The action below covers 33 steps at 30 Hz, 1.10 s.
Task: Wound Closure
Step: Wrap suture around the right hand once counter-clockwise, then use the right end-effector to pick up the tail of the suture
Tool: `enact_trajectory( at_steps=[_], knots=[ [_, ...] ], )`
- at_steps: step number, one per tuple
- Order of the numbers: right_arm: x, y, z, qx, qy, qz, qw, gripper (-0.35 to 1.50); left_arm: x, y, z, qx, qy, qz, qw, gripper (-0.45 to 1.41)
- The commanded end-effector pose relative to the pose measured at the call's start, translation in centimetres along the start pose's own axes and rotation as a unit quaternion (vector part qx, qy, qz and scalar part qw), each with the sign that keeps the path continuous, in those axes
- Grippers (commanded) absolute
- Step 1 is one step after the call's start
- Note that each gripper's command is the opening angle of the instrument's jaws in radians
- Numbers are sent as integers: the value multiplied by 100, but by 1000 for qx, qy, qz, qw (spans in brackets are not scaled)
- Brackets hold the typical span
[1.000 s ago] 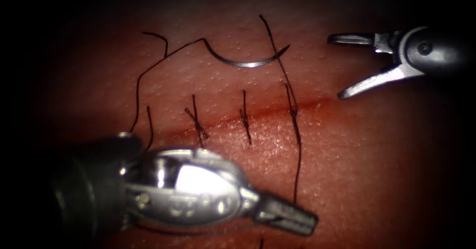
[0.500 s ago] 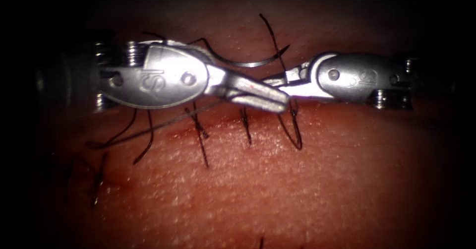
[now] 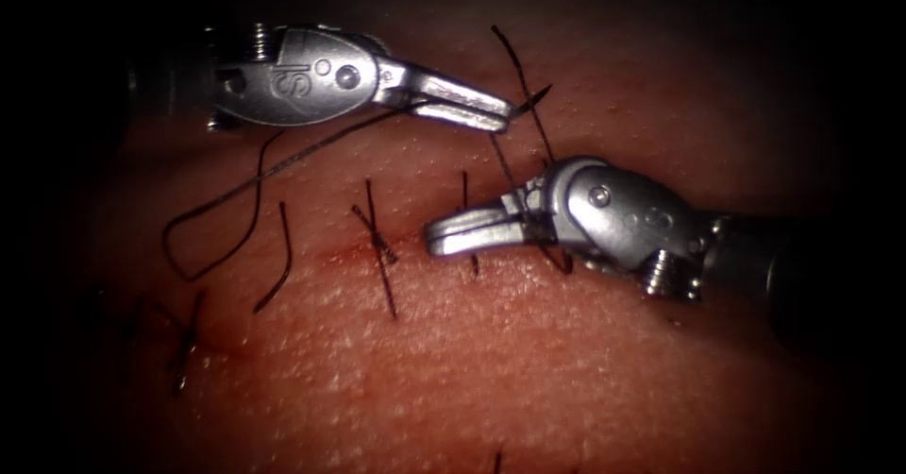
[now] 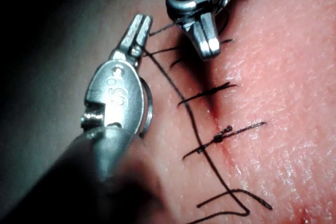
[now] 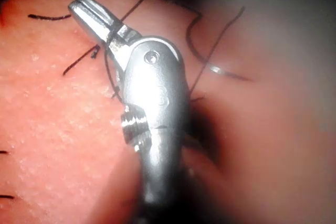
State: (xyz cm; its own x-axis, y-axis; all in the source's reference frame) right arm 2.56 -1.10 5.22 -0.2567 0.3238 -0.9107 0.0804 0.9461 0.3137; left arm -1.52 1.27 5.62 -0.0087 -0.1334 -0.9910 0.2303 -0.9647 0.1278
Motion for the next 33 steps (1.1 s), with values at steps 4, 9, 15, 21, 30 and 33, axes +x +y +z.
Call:
enact_trajectory(
  at_steps=[4,9,15,21,30,33],
  knots=[
    [-6,1,-2,-47,49,44,997,-35,-26,1,1,6,-1,0,1000,-45],
    [-5,4,-21,-105,59,93,988,-35,-50,12,2,15,-3,-1,1000,-45],
    [-4,-3,-41,-239,38,203,949,-35,-69,35,13,24,1,-2,1000,-45],
    [1,-9,-53,-387,10,246,889,-35,-83,61,36,24,-9,-4,1000,-45],
    [4,3,-41,-509,-78,208,831,56,-79,65,59,27,-10,0,1000,-45],
    [6,8,-36,-532,-107,176,822,84,-77,61,62,29,-10,-2,1000,-45]
  ],
)
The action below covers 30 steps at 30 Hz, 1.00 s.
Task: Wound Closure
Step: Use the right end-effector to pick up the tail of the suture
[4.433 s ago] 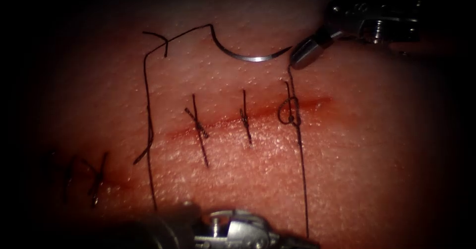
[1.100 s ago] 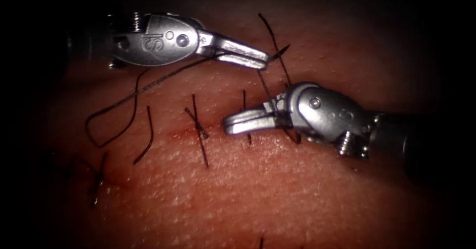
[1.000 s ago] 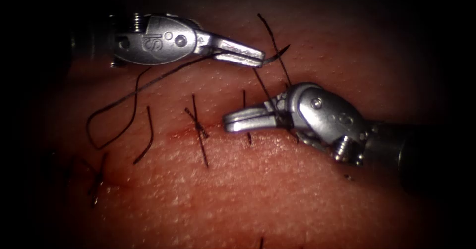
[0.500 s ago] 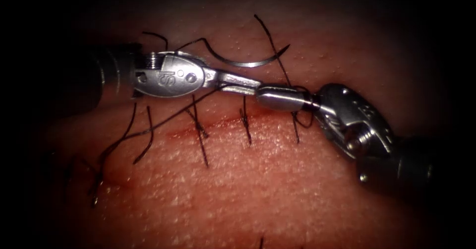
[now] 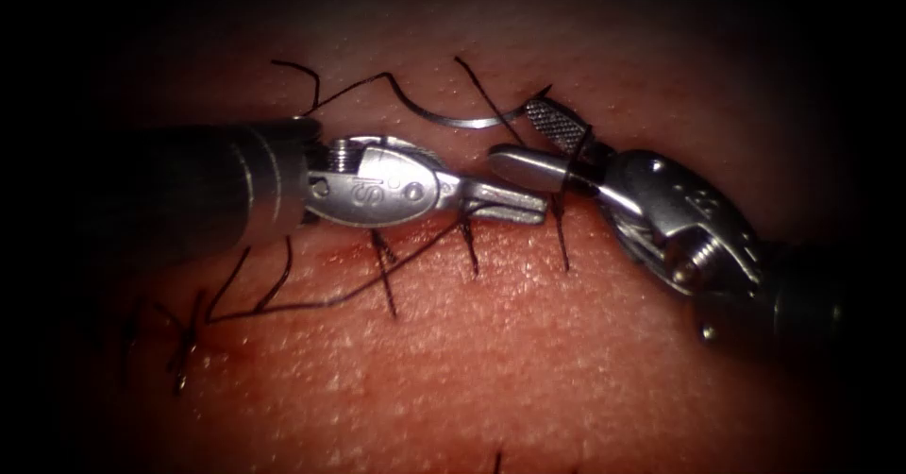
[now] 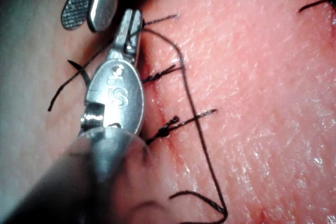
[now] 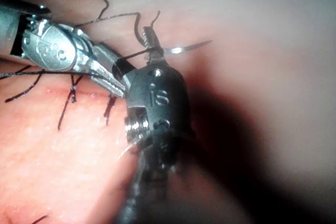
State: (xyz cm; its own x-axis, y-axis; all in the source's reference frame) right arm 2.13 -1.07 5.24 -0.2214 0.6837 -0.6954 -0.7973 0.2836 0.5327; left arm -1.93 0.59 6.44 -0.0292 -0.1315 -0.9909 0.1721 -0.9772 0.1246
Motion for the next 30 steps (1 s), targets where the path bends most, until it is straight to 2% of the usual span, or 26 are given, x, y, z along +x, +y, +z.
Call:
enact_trajectory(
  at_steps=[1,3,6,10,15,18,20,22,23,24,25,28,30],
  knots=[
    [2,-1,13,-13,1,-13,1000,88,-6,-7,3,0,0,1,1000,-45],
    [6,-1,17,-36,0,-18,999,93,-6,-10,2,0,1,0,1000,-45],
    [8,0,20,-52,-6,-22,998,83,-8,-11,0,0,2,-1,1000,-45],
    [2,-2,35,-68,-70,-18,995,78,-10,-9,1,0,1,-5,1000,-45],
    [-3,0,53,-83,-108,-17,991,69,-10,-5,1,2,2,-9,1000,-45],
    [-6,-1,60,-93,-122,-20,988,56,-12,-4,0,1,3,-8,1000,-45],
    [-9,-2,65,-96,-126,-22,987,59,-14,-5,-2,-1,5,-11,1000,-45],
    [-9,-3,68,-94,-126,-21,987,54,-16,-5,-5,-1,6,-14,1000,-45],
    [-9,-3,68,-95,-125,-18,987,51,-17,-5,-5,-1,6,-16,1000,-45],
    [-9,-5,71,-93,-134,-17,986,29,-18,-6,-5,-1,4,-16,1000,-45],
    [-10,-6,73,-93,-137,-18,986,26,-18,-6,-5,-1,4,-16,1000,-45],
    [-11,-10,79,-94,-145,-20,985,26,-19,-6,-6,0,3,-16,1000,-45],
    [-13,-11,82,-96,-153,-17,983,34,-18,-4,-7,-1,3,-19,1000,-45]
  ],
)
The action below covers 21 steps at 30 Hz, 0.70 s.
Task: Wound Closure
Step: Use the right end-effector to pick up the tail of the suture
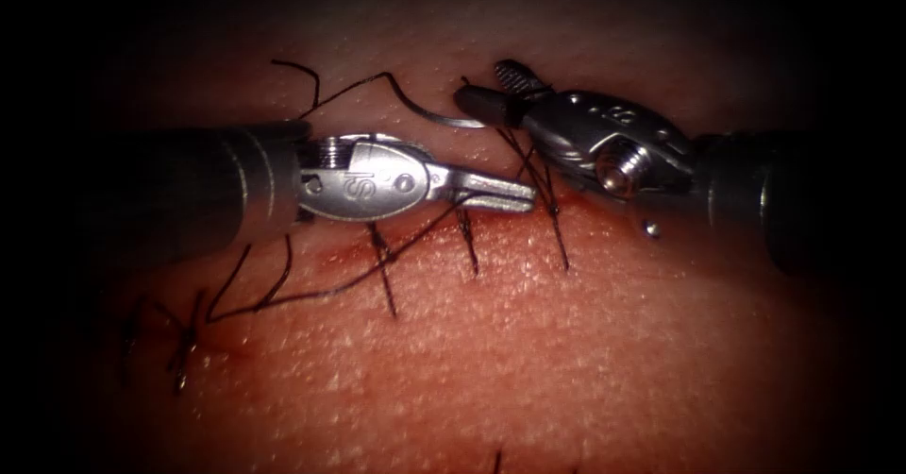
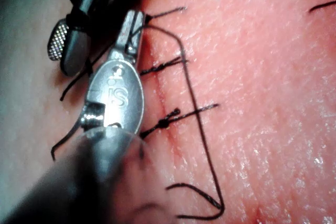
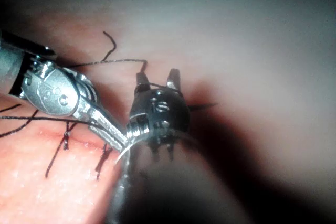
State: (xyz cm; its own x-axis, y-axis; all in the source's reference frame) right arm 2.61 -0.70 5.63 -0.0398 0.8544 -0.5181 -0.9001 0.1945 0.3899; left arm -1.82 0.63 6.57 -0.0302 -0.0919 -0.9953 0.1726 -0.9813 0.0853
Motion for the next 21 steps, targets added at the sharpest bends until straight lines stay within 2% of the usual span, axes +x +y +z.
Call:
enact_trajectory(
  at_steps=[1,4,6,8,16,18,21],
  knots=[
    [2,-5,11,1,-4,0,1000,39,-4,-4,3,0,1,1,1000,-45],
    [0,-4,14,-1,-14,-5,1000,56,-4,-3,1,-1,0,1,1000,-45],
    [-2,-4,15,-2,-16,-7,1000,91,-5,-3,0,0,-1,1,1000,-45],
    [-4,-4,17,-4,-25,-12,1000,74,-5,-2,0,0,-1,1,1000,-45],
    [-6,-2,26,-14,-39,0,999,73,-7,-1,4,1,-3,-3,1000,-45],
    [-10,-4,32,-23,-48,1,999,56,-8,1,6,2,-6,-5,1000,-45],
    [-21,-7,40,-25,-63,-1,998,46,-8,2,5,2,-5,-4,1000,-45]
  ],
)
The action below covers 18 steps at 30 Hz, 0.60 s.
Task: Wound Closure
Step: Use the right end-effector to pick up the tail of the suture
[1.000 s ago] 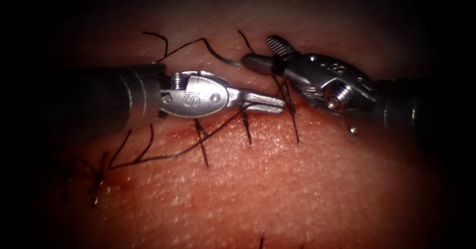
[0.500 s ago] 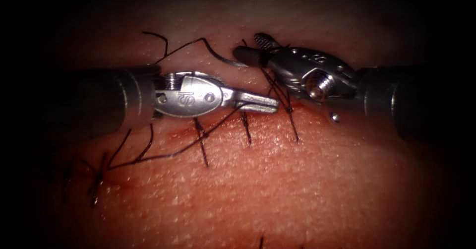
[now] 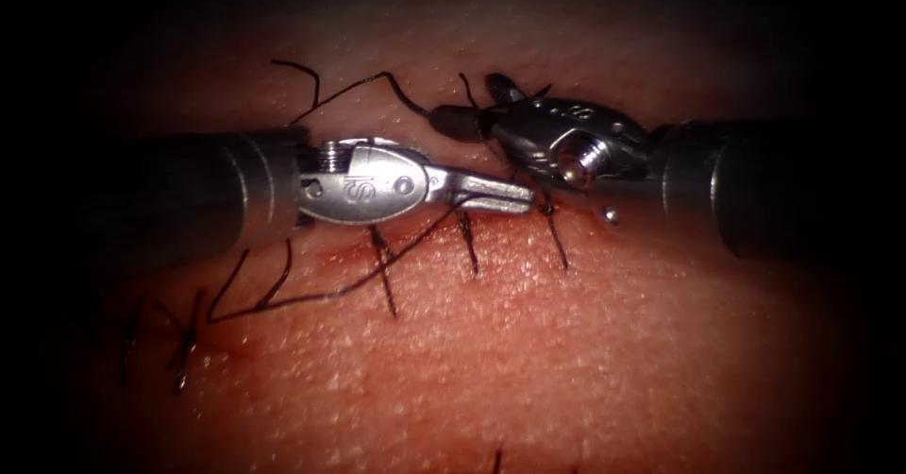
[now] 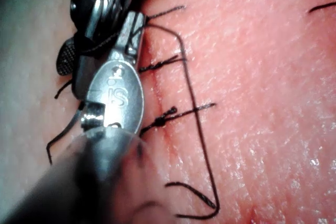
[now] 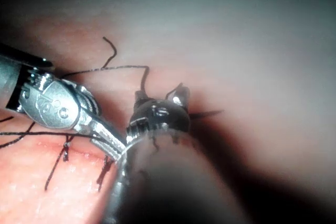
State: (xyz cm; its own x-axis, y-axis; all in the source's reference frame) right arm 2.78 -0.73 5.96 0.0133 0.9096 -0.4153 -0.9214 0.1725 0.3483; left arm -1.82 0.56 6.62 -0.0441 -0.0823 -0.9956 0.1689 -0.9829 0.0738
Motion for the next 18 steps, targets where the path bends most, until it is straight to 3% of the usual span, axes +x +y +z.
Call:
enact_trajectory(
  at_steps=[1,4,5,6,13,18],
  knots=[
    [0,-5,10,2,-1,-2,1000,48,-5,-5,3,0,1,2,1000,-45],
    [-3,-3,12,1,-4,-5,1000,32,-4,-4,2,-1,1,2,1000,-45],
    [-1,-1,10,4,3,-2,1000,-21,-4,-3,1,-2,2,2,1000,-45],
    [0,0,8,2,9,2,1000,-35,-4,-3,0,-2,2,2,1000,-45],
    [17,-5,-7,12,58,28,998,-35,-5,-3,0,-2,2,2,1000,-45],
    [20,-11,-12,19,59,9,998,-35,-5,-2,0,-2,2,-1,1000,-45]
  ],
)
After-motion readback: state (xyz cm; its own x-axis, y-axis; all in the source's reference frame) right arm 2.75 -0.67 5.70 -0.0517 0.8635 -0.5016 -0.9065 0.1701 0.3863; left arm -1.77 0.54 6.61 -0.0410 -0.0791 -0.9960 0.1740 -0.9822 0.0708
